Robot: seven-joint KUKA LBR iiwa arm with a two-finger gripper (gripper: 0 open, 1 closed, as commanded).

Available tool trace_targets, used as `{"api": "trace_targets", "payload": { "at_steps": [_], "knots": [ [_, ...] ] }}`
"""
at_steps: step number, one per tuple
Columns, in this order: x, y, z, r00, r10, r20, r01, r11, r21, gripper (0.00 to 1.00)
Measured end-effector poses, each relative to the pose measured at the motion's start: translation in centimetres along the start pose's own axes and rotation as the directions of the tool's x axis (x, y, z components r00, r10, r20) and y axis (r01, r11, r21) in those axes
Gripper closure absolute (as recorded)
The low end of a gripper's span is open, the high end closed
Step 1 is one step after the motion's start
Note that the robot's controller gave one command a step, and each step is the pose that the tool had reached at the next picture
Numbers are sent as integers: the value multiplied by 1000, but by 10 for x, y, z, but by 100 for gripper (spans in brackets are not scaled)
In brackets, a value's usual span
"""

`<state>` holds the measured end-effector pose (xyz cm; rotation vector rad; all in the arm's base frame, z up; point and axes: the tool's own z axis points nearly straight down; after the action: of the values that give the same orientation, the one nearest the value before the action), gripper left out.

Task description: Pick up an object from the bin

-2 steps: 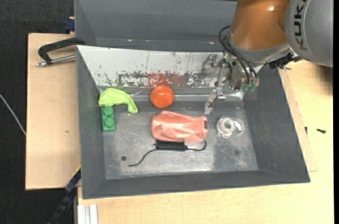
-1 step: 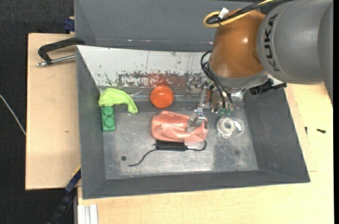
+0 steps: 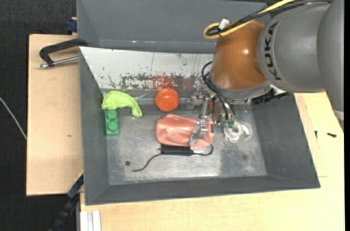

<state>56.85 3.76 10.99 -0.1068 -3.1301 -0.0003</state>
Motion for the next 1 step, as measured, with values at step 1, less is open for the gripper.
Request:
{"api": "trace_targets", "payload": {
  "at_steps": [1],
  "knots": [
    [22,22,-17,989,149,8,-149,989,-3,0]
  ]
}}
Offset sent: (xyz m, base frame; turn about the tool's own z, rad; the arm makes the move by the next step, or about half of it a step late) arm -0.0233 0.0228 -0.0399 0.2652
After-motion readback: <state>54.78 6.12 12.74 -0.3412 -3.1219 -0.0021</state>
